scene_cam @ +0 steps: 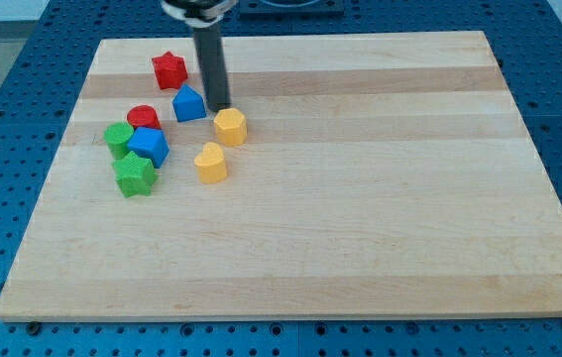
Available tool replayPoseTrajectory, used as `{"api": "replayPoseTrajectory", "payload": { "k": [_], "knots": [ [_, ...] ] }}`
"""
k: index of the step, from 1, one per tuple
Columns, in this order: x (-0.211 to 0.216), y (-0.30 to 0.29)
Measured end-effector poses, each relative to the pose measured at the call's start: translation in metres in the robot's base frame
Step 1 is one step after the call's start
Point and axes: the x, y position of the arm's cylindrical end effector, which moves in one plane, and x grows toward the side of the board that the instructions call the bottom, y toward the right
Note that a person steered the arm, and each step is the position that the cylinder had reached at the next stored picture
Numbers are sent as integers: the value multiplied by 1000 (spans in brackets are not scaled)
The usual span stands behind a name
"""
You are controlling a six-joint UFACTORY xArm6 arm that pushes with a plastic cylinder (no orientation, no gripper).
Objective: Move the yellow hexagon towards the top center of the board
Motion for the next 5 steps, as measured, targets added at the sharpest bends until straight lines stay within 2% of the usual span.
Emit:
{"api": "replayPoseTrajectory", "payload": {
  "k": [2,3,4,5],
  "knots": [
    [28,-23],
    [57,-7],
    [51,49],
    [51,71]
  ]
}}
